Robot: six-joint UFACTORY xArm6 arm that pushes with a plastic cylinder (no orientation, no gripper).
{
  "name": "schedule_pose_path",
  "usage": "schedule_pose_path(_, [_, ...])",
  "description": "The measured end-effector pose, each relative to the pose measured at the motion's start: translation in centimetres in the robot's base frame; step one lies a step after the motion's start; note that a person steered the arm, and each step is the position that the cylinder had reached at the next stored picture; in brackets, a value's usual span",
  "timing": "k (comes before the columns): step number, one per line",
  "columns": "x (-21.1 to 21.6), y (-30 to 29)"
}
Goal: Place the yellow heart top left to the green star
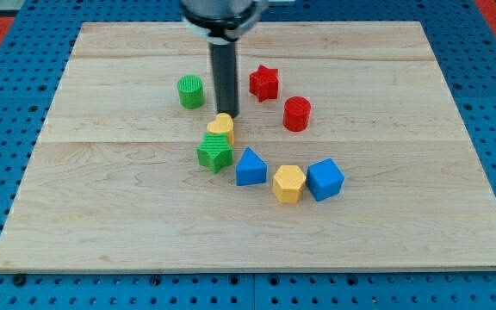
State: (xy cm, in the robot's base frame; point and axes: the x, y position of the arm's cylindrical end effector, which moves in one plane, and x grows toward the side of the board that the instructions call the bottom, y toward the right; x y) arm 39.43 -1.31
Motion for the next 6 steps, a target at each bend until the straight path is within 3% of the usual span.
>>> schedule_pose_path(1, [0.7, 2.5])
schedule_pose_path(2, [2.0, 0.7])
schedule_pose_path(4, [2.1, -7.4])
schedule_pose_path(6, [3.5, -2.6])
